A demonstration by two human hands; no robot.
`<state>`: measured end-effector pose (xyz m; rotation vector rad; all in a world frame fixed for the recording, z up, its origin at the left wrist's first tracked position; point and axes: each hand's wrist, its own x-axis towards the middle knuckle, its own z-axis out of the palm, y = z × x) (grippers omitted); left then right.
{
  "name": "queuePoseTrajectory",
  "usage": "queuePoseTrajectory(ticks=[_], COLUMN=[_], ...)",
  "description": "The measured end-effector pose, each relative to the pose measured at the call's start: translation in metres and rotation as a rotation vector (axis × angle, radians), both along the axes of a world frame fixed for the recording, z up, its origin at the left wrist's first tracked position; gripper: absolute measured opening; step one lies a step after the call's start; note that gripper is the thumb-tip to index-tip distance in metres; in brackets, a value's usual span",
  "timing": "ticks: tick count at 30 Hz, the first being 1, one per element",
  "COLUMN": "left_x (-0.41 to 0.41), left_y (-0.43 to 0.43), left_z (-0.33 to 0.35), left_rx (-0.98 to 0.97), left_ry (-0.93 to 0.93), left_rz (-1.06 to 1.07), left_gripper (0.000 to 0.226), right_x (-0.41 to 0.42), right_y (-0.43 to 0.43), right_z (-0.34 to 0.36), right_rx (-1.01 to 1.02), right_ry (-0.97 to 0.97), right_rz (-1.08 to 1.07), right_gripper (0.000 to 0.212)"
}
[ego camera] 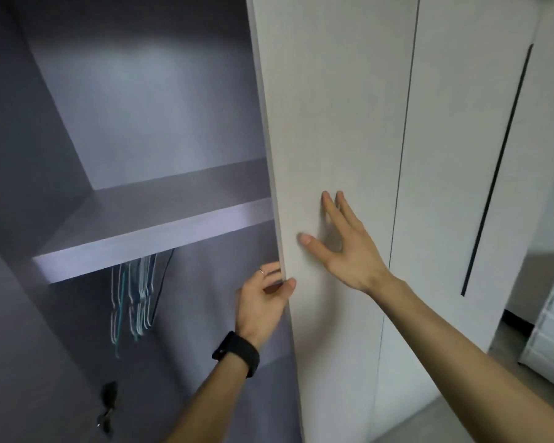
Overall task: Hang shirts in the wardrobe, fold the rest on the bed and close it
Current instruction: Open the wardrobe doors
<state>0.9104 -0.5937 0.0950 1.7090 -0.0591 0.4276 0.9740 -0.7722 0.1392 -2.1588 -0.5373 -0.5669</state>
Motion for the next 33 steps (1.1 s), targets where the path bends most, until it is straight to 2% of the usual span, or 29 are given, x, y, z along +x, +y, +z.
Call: queuePoseTrajectory(ticks=[4,8,12,17,21,23,27,30,33], left_x=[-0.032,-0.046,-0.058,-0.047,-0.022,-0.009,0.013,0.026,0.036], left_y=[-0.028,-0.053,-0.077,-0.117,-0.161,-0.187,-0.235,-0.267,-0.296], left_z=[-0.005,-0.011,-0.015,-0.005,0.021,0.029,0.021,0.013,0.006], left_rx=[-0.035,-0.018,0.155,0.461,0.604,0.644,0.787,0.922,0.942], left_ry=[-0.042,-0.074,-0.107,-0.179,-0.457,-0.570,-0.673,-0.759,-0.813], left_rz=[-0.134,-0.232,-0.326,-0.474,-0.422,-0.407,-0.425,-0.341,-0.243], left_gripper=[0.028,0.043,0.066,0.064,0.062,0.071,0.092,0.094,0.095], right_x=[-0.049,-0.088,-0.115,-0.149,-0.170,-0.175,-0.168,-0.158,-0.147], right_y=[-0.019,-0.045,-0.072,-0.119,-0.149,-0.163,-0.203,-0.229,-0.250], right_z=[-0.005,-0.014,-0.025,-0.042,-0.063,-0.075,-0.088,-0.086,-0.084], right_rx=[0.120,0.122,0.104,0.117,-0.012,-0.123,-0.161,-0.127,-0.111], right_ry=[-0.097,-0.126,-0.121,-0.177,-0.169,-0.155,-0.078,-0.047,-0.021], right_rz=[0.025,-0.002,-0.065,-0.289,-0.463,-0.506,-0.604,-0.704,-0.753], right_gripper=[0.082,0.071,0.066,0.056,0.067,0.074,0.077,0.078,0.086])
